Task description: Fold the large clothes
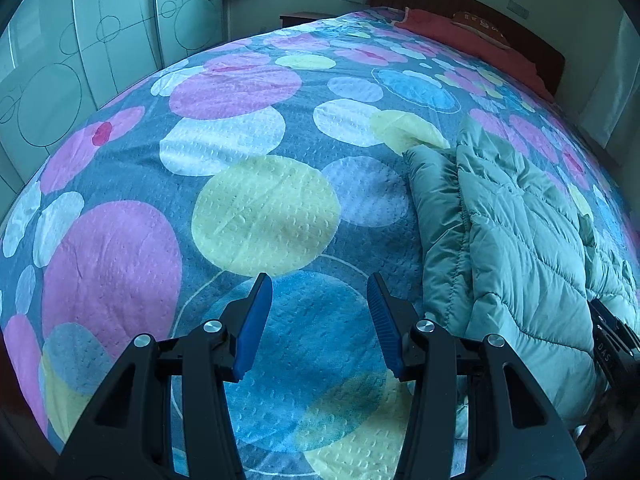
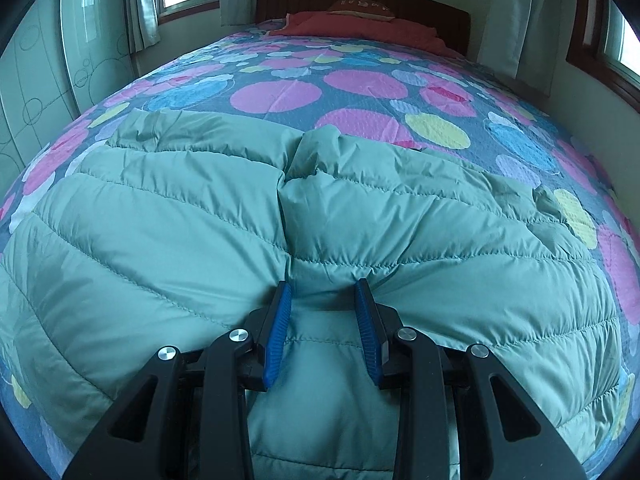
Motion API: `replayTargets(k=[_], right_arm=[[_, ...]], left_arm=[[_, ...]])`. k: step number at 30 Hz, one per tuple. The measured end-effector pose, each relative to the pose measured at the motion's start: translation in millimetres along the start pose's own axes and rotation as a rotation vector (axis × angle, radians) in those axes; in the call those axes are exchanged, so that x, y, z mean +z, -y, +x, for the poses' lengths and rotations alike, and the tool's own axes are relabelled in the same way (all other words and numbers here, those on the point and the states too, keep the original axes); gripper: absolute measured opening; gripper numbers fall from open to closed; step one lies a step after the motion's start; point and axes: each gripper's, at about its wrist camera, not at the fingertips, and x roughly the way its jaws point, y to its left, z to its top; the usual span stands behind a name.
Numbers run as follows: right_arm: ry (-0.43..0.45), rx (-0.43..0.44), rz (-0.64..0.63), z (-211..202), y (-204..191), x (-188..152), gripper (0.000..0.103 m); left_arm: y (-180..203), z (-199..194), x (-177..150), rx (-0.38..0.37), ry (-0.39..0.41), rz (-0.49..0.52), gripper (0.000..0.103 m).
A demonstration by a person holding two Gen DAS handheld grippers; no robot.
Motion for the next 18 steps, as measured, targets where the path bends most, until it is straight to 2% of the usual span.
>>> replayTargets(k=[8, 18], right_arm=[[0.010, 0.004, 0.004, 1, 1, -2, 0.034], [0.010, 0.001, 0.002, 1, 1, -3, 0.034]], left_arm=[[3, -9, 10, -0.070, -0.001, -0.053, 0.050], [15, -4, 28, -0.230, -0.029, -0.163, 0.050]])
